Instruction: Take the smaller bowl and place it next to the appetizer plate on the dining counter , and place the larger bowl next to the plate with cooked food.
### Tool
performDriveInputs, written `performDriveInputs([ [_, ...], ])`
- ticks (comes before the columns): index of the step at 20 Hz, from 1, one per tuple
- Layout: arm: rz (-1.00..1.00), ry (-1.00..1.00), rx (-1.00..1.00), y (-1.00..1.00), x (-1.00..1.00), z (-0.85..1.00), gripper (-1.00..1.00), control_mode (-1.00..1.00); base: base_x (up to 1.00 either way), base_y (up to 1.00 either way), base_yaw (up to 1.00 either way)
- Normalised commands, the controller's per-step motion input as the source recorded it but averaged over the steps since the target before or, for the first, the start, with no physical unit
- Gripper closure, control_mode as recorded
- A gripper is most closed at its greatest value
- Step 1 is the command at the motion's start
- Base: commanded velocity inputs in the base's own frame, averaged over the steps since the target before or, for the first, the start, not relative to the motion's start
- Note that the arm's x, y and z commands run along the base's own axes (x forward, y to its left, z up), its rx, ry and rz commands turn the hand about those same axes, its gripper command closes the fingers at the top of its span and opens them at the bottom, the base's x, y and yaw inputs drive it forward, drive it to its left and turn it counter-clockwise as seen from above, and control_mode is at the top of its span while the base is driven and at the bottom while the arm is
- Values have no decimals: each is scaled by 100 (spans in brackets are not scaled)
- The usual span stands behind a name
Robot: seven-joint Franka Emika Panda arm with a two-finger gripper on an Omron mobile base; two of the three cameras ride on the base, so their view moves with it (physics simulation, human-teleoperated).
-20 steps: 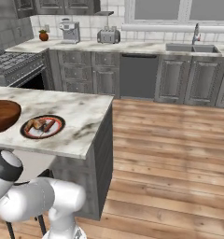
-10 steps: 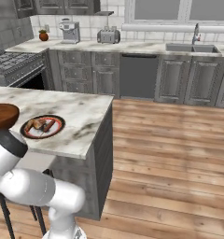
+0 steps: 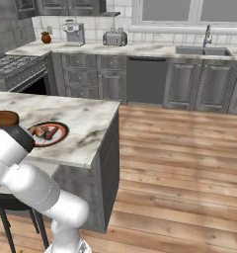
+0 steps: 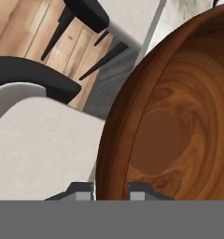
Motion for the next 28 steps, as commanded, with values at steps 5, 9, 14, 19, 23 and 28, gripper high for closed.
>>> performDriveInputs([
  [5,2,0,-1,16,36,-22,100,-100,0,0,0],
  [9,0,-1,0,11,22,-15,100,-100,0,0,0],
  [14,0,0,0,19,40,-18,100,-100,0,0,0],
  [19,0,0,0,31,33,-15,100,-100,0,0,0],
  [23,0,0,0,40,18,-2,100,-100,0,0,0],
  [28,0,0,0,34,30,0,100,-100,0,0,0],
])
